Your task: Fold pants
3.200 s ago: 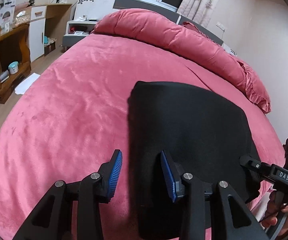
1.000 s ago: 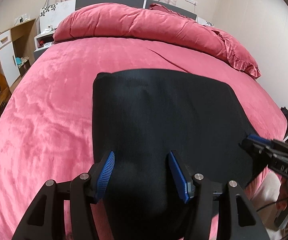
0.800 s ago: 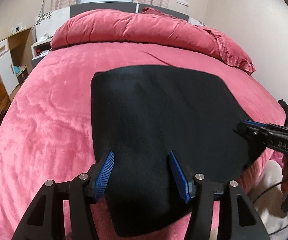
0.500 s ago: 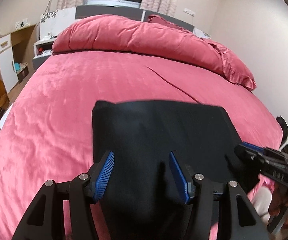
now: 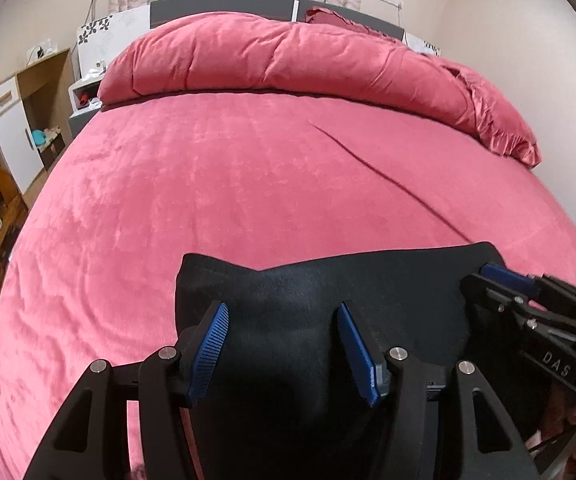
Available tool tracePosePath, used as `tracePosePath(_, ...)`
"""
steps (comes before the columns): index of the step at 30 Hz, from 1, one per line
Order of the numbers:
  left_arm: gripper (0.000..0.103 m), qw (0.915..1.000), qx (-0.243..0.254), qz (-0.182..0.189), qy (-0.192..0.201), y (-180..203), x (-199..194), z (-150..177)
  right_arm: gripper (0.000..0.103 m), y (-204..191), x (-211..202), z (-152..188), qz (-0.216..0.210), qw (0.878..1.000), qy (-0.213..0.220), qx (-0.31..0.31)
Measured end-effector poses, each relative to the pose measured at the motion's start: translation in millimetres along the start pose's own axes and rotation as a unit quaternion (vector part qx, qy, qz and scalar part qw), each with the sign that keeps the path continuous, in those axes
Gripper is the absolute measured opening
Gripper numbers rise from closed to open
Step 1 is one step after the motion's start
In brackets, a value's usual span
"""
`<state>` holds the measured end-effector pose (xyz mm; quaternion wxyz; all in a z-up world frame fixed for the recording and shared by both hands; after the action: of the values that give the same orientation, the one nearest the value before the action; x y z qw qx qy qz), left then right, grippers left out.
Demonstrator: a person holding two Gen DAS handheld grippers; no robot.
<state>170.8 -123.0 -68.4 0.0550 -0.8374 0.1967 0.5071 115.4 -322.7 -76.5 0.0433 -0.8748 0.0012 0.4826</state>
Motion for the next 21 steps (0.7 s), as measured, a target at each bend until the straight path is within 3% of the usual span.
tracePosePath(3, 0.058, 0.9997, 0.016, -0.014, -0.015, 1.2, 20.9, 0.6, 0.033, 11.5, 14.8, -3.3, 0.026, 0.999, -0.018, 0.016)
tracePosePath(8, 0.062, 0.9979, 0.053, -0.038, -0.002, 8.3, 41.5, -1.7, 0.029, 27.9, 37.4, -1.2, 0.037, 0.998, -0.010, 0.041)
tracePosePath(15, 0.062, 0.9989, 0.041, -0.004, 0.022, -2.4, 17.4, 10.5, 0.030, 36.7, 16.1, 7.3, -0.002, 0.998, 0.032, 0.062)
tracePosePath(17, 0.062, 0.9990, 0.015, 0.016, 0.039, -11.0, -1.7, 23.3, 0.047, 38.5, -7.0, 15.8, -0.014, 0.996, 0.045, 0.078)
tracePosePath(21, 0.062, 0.9965, -0.042, 0.058, 0.044, -30.6, -24.4, 59.0, 0.051, 35.7, -35.7, 41.6, -0.003, 0.996, 0.043, 0.077)
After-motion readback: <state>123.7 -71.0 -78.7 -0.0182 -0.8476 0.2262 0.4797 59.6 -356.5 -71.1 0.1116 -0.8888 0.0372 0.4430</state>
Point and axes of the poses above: each gripper's, at about its wrist camera, not at the fingertips, and x roughly the way its jaws point, y to its right, z to its underside, the point moved 2 cm from there along x, roughly the way its jaws point, and after that the axes turned 10 degrees about -y, right-handed, at the moved point
